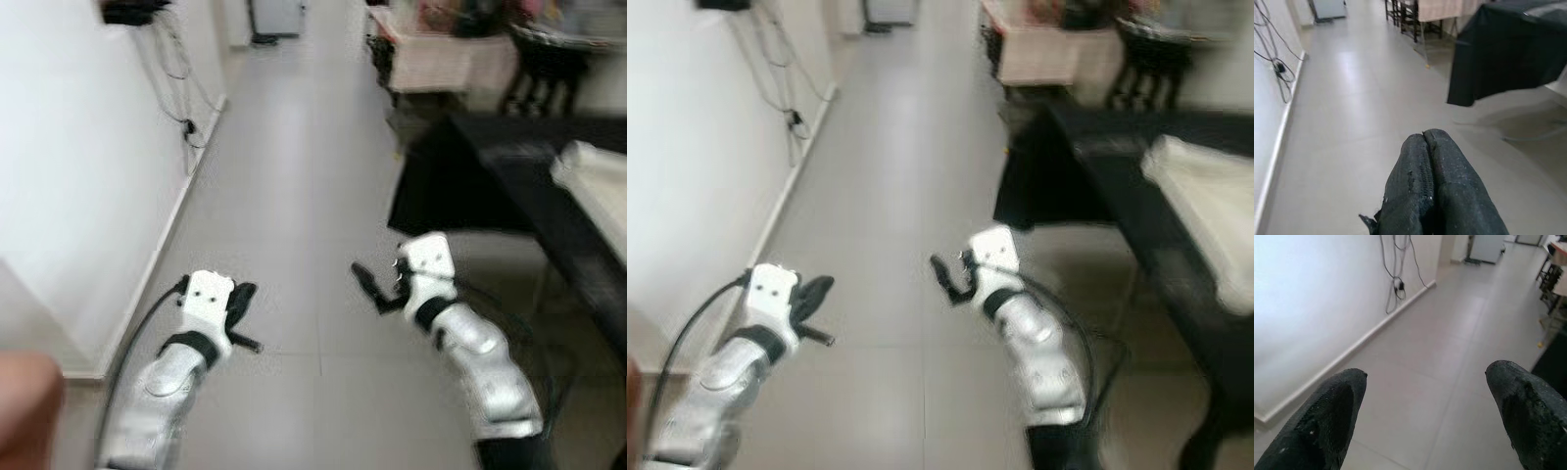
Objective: Building children table
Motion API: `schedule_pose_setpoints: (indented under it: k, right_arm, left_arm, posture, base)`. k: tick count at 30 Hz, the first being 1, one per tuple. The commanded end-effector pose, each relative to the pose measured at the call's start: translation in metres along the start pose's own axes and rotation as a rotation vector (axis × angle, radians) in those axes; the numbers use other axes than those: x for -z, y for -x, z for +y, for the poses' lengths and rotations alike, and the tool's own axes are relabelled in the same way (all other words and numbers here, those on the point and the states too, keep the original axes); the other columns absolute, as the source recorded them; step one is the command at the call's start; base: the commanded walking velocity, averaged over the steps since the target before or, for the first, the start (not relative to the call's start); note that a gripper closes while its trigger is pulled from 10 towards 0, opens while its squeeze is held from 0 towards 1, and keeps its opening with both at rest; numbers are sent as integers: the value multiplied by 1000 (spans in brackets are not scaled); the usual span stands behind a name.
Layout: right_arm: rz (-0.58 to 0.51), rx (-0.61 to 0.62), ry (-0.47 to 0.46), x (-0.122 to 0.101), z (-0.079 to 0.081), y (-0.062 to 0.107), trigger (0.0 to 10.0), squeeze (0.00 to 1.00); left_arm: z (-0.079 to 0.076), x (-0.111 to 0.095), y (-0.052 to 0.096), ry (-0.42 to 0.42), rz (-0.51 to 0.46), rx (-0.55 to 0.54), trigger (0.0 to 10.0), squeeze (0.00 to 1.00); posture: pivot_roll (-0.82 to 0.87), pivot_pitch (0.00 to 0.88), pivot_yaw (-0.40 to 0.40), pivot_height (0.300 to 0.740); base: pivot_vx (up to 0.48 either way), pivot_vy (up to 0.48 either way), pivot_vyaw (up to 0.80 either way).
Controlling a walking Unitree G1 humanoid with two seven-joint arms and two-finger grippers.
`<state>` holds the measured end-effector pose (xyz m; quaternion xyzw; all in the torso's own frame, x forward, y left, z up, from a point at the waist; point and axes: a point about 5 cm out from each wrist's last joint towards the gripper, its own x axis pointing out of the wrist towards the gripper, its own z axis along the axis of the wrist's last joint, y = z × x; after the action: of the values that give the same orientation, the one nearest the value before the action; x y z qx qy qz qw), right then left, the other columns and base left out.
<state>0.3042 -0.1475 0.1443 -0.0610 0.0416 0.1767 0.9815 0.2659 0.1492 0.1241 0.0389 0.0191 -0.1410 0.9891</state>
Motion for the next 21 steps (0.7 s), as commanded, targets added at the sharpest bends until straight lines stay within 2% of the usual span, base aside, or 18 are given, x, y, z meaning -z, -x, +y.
schedule_pose_setpoints:
  k: [1,21]
  right_arm:
    - [16,14,1,3,-5,1,10000,0]
    - [27,15,0,6,-6,-2,10000,0]
  left_arm:
    - [-3,0,-1,8,-7,24,10000,0]
    - [-5,1,-3,5,-3,51,10000,0]
  posture:
    - [-44,37,-27,740]
    - [-37,26,-29,740]
  base:
    - [364,0,0]
    - [338,0,0]
